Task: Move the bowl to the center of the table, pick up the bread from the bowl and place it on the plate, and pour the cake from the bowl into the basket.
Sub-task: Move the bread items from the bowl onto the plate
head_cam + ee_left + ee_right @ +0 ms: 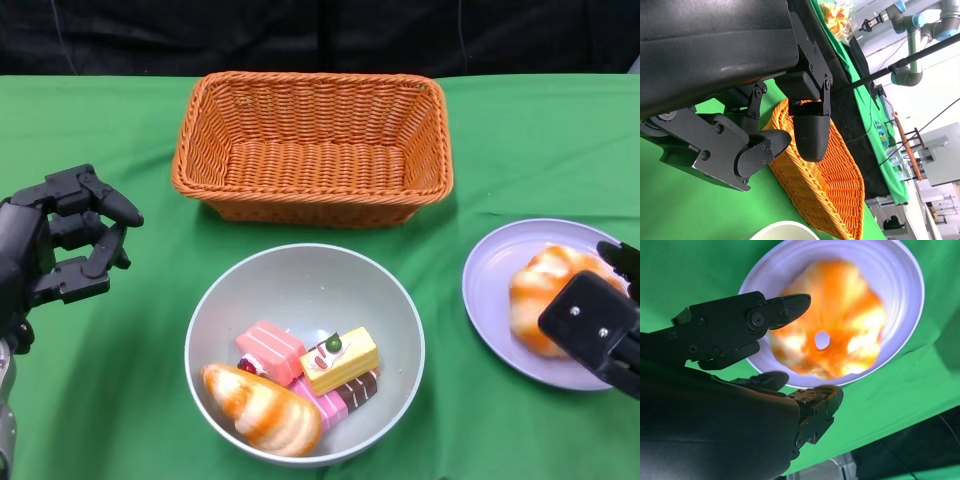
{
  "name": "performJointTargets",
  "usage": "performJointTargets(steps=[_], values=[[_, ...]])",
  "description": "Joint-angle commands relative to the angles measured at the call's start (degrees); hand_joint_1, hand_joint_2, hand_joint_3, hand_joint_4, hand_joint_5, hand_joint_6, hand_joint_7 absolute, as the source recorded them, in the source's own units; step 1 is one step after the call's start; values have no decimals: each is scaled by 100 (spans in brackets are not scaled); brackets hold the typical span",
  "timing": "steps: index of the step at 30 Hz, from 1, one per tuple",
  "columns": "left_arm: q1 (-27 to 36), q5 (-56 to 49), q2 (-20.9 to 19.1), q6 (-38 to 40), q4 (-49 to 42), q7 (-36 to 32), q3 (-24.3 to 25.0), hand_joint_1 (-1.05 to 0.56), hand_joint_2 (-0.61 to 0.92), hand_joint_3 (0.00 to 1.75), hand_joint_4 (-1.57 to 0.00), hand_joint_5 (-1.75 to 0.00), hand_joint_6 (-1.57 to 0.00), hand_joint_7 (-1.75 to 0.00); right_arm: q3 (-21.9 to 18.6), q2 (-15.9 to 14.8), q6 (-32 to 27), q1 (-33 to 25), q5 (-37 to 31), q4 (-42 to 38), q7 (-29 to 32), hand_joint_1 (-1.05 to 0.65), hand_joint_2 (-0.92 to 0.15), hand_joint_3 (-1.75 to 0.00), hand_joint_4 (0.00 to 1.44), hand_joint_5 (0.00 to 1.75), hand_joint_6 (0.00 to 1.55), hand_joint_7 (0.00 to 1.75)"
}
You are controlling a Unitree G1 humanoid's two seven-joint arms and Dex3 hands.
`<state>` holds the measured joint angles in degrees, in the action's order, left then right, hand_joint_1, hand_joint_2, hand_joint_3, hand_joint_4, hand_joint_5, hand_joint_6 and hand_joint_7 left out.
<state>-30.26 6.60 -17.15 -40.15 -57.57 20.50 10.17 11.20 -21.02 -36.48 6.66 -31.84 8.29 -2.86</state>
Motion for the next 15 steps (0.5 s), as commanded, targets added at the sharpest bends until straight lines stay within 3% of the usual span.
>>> performJointTargets(steps=[1, 7, 11, 14, 15], values=[[-44, -36, -115, 13, 5, -22, 25, -4, 62, 98, -74, -159, -75, -132, 48, 7, 82, -121, -261, 73, 226, -40, -92, -6, 9, 0, 9, 0], [-47, -62, -109, -21, 1, -18, 0, -4, 62, 98, -74, -160, -74, -132, 203, 88, 533, -312, -775, 47, 864, -39, -91, -4, 0, 0, 0, 0], [-40, -95, -103, 3, 3, -65, -17, -4, 63, 97, -74, -160, -75, -132, 216, 87, 701, -399, -948, 218, 913, -41, -92, -3, 0, 0, 0, 0], [-36, -106, -86, -27, 0, -64, -12, -5, 62, 97, -74, -159, -75, -131, -17, 221, 1186, -556, -556, 600, 907, -41, -92, -2, 13, 7, 7, 3], [-39, -103, -81, -44, -4, -51, -9, -5, 62, 97, -75, -160, -75, -131, -107, 242, 1444, -613, -363, 716, 887, -43, -92, -2, 23, 10, 17, 5]])
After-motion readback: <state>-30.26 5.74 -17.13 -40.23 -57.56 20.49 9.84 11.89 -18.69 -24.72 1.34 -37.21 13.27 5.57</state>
